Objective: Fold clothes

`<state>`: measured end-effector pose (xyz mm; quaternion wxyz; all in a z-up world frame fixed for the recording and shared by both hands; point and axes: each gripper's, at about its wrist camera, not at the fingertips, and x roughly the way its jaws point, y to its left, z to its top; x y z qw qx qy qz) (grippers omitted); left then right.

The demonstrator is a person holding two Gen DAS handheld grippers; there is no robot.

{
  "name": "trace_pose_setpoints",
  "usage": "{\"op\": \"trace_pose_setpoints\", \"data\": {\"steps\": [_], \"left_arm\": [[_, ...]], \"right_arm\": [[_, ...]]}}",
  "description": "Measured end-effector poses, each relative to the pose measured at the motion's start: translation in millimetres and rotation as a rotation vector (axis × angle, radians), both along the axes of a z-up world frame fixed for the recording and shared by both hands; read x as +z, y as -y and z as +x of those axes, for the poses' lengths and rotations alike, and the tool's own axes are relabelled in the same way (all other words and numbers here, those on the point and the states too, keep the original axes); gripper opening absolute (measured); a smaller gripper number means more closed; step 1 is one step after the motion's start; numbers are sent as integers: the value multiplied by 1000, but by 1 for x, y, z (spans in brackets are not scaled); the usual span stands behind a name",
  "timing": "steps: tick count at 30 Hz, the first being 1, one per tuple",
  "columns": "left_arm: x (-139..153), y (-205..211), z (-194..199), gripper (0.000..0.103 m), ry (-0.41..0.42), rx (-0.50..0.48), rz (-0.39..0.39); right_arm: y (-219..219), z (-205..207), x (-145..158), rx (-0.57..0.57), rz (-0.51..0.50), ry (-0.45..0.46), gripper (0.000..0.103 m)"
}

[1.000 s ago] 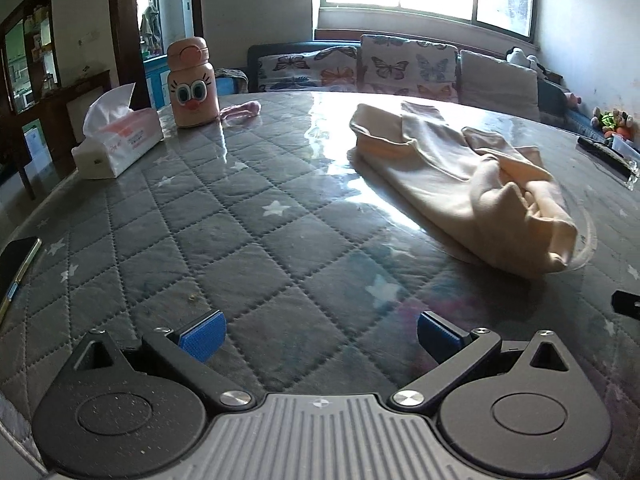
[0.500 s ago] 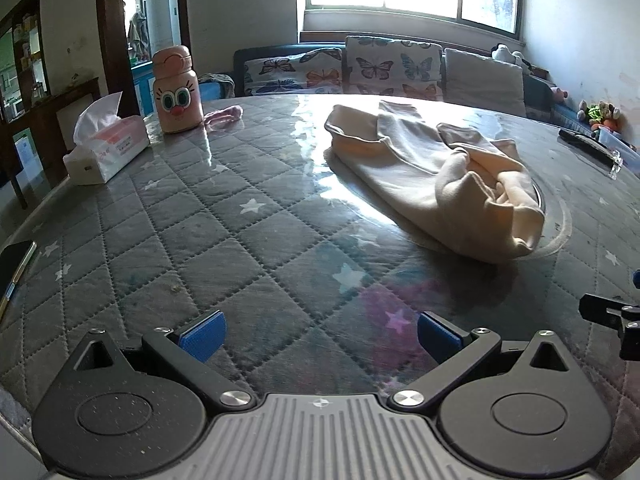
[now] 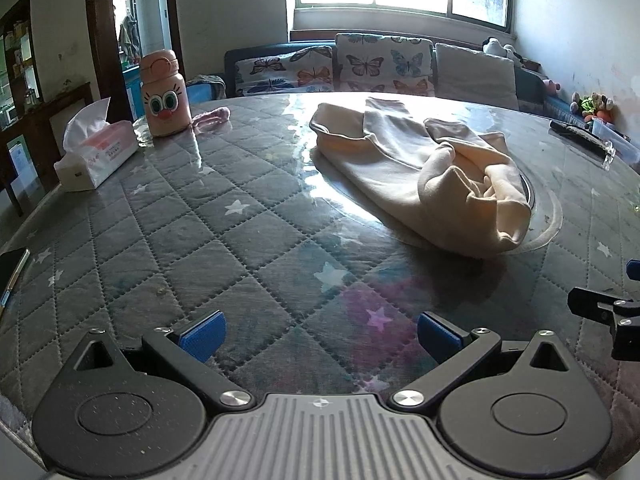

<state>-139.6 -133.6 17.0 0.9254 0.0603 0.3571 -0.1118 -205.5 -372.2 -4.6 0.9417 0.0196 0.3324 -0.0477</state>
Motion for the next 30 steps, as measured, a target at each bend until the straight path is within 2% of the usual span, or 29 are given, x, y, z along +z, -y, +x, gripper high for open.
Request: {"op": "trace_pose_setpoints", "data": {"steps": [18,25,30], "left_arm": [[14,3,25,103,20,-17,9],[38,11,42,103,71,-41,11],[59,30,57,103,114,-110,-3]], "right_arm": [[2,22,11,16,14,-1,103],[8,37,22,14,13,7,103],[16,53,32,11,10,15,102]]}}
